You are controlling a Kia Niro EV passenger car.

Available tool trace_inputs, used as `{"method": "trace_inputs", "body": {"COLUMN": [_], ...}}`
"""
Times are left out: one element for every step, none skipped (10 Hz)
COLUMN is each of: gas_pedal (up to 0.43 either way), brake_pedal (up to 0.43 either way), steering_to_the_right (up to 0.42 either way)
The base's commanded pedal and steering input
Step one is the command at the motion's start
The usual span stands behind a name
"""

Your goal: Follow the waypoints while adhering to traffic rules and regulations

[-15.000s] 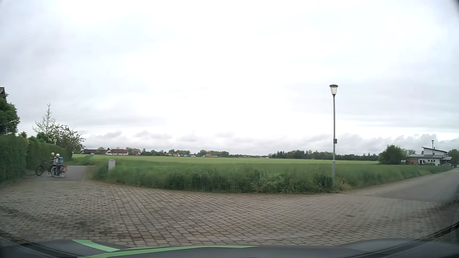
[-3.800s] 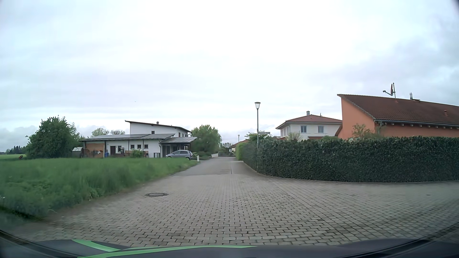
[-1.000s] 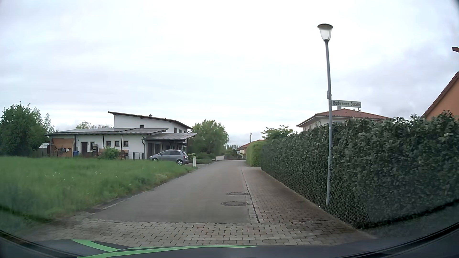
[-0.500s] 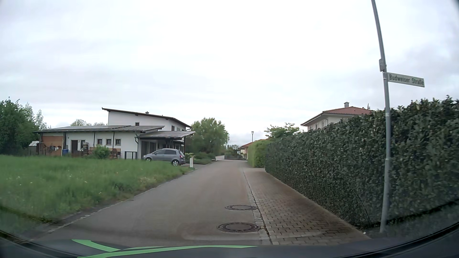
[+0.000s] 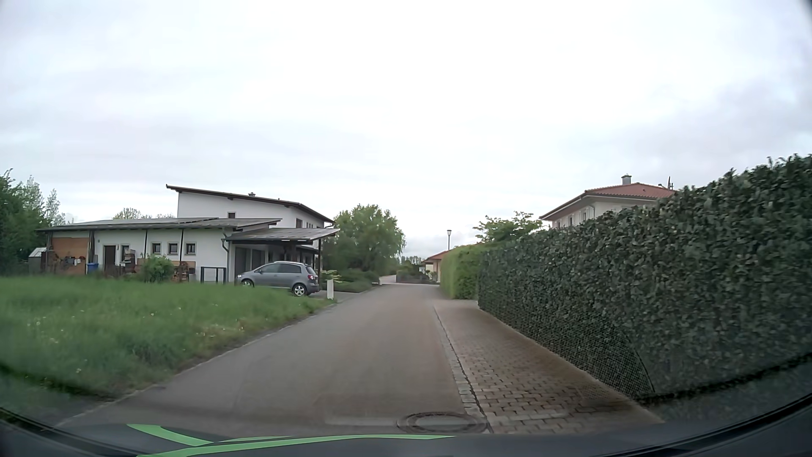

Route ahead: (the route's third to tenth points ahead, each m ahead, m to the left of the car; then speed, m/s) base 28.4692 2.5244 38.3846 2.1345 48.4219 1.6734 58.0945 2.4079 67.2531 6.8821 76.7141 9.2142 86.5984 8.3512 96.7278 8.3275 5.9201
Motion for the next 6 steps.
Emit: {"method": "trace_inputs", "body": {"gas_pedal": [0.169,0.169,0.169,0.169,0.169,0.169], "brake_pedal": [0.0,0.0,0.0,0.0,0.0,0.0], "steering_to_the_right": [0.009,0.011,0.012,0.013,0.013,0.013]}}
